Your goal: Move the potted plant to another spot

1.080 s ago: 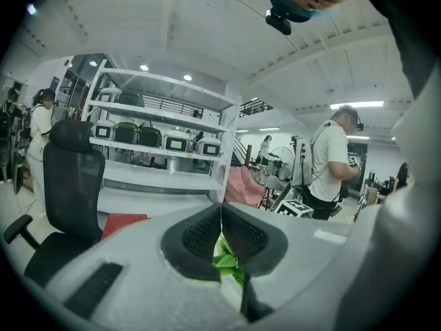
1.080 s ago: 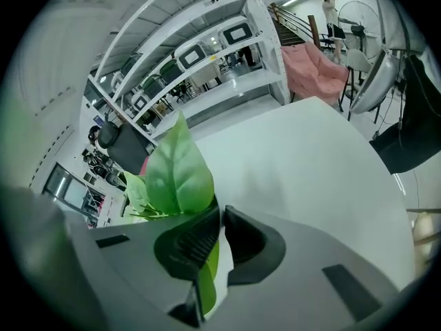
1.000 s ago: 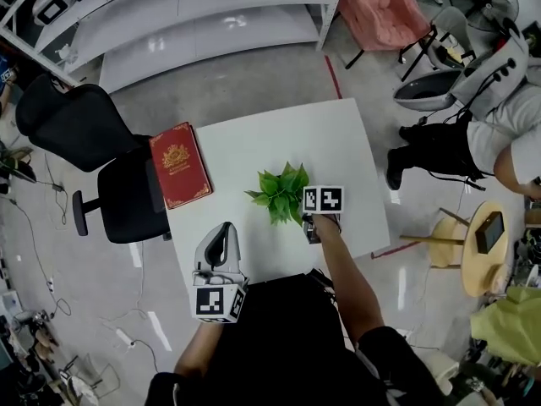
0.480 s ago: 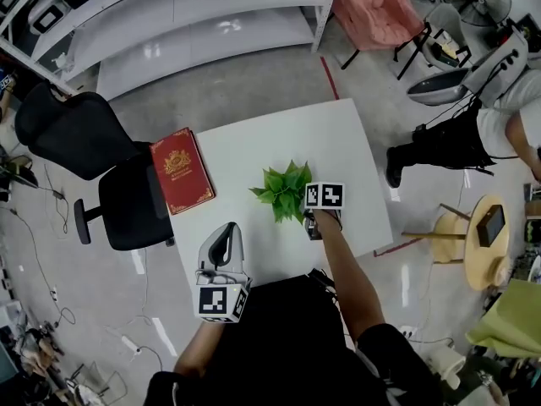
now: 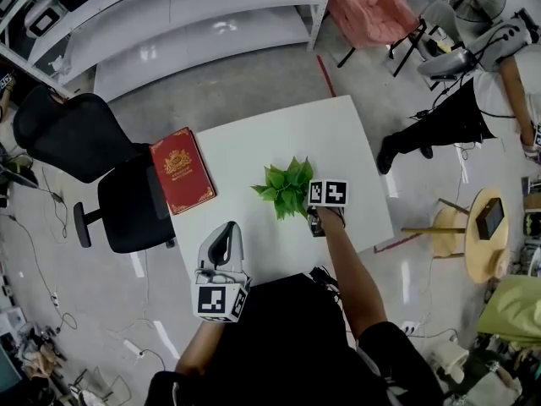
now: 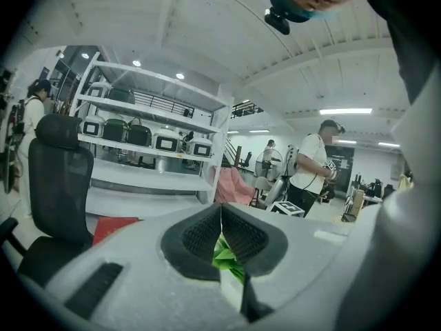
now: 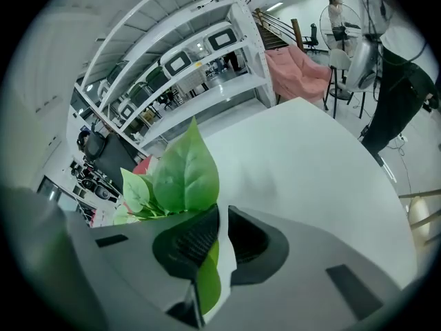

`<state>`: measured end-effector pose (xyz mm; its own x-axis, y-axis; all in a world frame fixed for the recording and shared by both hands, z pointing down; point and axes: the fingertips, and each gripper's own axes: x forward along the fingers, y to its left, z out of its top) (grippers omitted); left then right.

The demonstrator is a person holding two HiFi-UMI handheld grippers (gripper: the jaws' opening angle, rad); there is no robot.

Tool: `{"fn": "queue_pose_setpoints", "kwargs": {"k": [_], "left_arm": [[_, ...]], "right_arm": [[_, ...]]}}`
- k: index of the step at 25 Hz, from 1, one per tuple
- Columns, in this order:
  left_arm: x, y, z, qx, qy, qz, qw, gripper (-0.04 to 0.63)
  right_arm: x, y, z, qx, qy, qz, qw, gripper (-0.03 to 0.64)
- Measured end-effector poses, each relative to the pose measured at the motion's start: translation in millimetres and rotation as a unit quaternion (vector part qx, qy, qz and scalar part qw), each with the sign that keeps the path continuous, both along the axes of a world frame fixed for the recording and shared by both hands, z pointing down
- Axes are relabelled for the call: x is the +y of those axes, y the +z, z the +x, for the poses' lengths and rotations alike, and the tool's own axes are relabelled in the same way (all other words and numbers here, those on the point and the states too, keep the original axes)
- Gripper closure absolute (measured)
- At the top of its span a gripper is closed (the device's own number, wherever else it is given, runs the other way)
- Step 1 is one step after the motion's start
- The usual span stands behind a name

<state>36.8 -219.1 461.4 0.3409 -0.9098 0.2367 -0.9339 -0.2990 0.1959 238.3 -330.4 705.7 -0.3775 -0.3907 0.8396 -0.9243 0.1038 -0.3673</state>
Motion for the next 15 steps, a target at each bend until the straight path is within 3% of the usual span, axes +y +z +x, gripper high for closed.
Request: {"fn": "queue_pose_setpoints", "kwargs": {"k": [8, 15], "left_arm": [[-0.6, 1.4, 3.1, 0.003, 0.007, 0.000, 1.0000, 0.577], [0.4, -9.6, 12.9, 0.012, 0.014, 0.015, 0.9997, 0.578]], "right_arm": [[2.1, -28.5, 15.5, 0.001, 0.023, 0.034, 0.999, 0.589], [9.3, -74.0, 27.5, -0.012, 0.040, 0.093, 0.995, 0.589]]}}
